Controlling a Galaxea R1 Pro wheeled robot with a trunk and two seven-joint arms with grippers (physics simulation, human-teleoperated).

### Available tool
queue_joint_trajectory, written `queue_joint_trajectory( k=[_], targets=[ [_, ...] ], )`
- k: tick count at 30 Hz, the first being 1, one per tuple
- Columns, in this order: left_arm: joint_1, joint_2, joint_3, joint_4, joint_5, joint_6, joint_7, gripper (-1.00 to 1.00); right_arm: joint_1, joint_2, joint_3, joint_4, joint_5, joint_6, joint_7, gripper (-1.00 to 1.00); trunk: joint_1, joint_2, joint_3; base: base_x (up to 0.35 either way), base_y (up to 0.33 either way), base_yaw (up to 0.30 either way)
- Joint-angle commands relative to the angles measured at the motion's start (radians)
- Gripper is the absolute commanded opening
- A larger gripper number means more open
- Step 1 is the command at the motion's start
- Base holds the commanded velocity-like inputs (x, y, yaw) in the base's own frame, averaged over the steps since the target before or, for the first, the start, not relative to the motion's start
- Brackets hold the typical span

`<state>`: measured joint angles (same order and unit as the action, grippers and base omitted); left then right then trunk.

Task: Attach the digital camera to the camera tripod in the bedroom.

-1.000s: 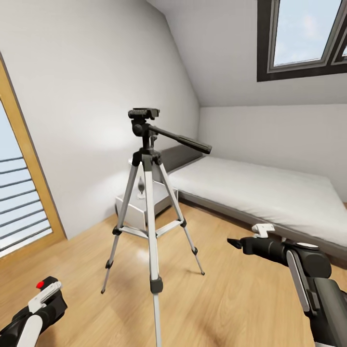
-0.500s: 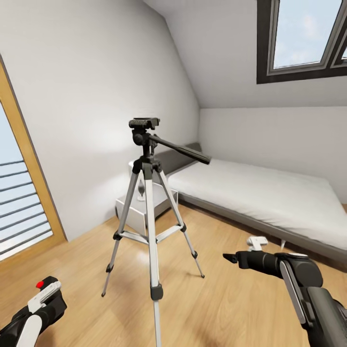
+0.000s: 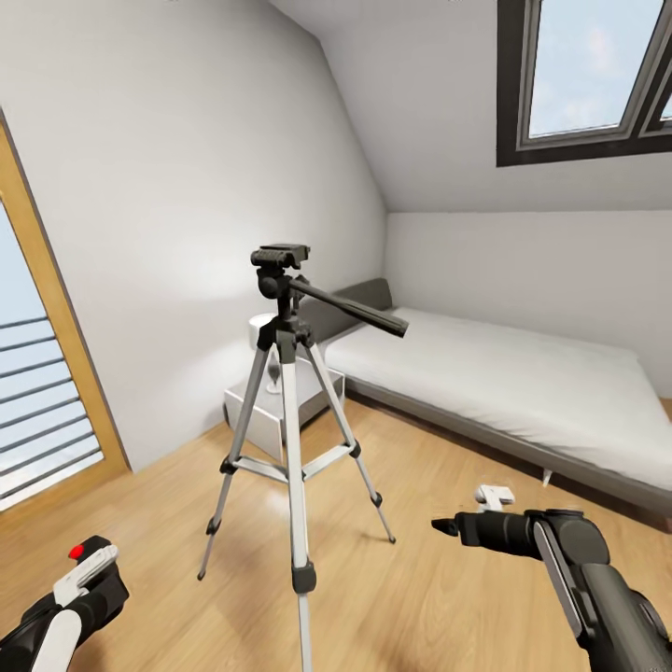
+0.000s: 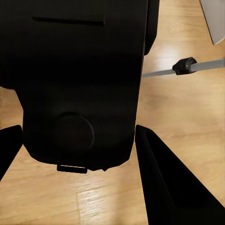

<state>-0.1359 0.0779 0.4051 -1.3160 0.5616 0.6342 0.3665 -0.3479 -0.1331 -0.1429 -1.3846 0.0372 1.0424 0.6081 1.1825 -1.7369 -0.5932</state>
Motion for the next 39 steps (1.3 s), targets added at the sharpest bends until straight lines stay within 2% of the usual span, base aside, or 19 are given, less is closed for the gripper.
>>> queue_joint_trajectory(
  k=[1, 9, 17, 29, 39],
  targets=[
    [-0.001, 0.0, 0.0, -0.001, 0.007, 0.004, 0.007, -1.0, -0.001, 0.0, -0.001, 0.02, 0.002, 0.005, 0.006, 1.0, -0.004, 0.007, 0.002, 0.0, 0.0, 0.0],
    [-0.001, 0.0, -0.001, -0.001, 0.006, 0.005, 0.011, -1.0, -0.002, 0.0, 0.0, 0.161, 0.003, 0.005, 0.005, 1.0, -0.035, 0.063, 0.027, 0.0, 0.0, 0.0],
    [-0.001, 0.0, -0.001, -0.001, 0.006, 0.005, 0.012, -1.0, -0.003, 0.0, 0.003, 0.263, 0.004, 0.005, 0.003, 1.0, -0.065, 0.119, 0.052, 0.0, 0.0, 0.0],
    [-0.001, -0.001, 0.0, -0.002, 0.007, 0.004, 0.011, -1.0, -0.005, 0.0, 0.002, 0.277, 0.002, 0.005, 0.002, 1.0, -0.111, 0.203, 0.09, 0.0, 0.0, 0.0],
    [-0.001, -0.001, 0.003, -0.002, 0.011, 0.006, 0.003, -1.0, -0.039, 0.0, 0.003, 0.276, 0.005, 0.005, -0.002, 1.0, -0.15, 0.273, 0.121, 0.0, 0.0, -0.034]
  ],
)
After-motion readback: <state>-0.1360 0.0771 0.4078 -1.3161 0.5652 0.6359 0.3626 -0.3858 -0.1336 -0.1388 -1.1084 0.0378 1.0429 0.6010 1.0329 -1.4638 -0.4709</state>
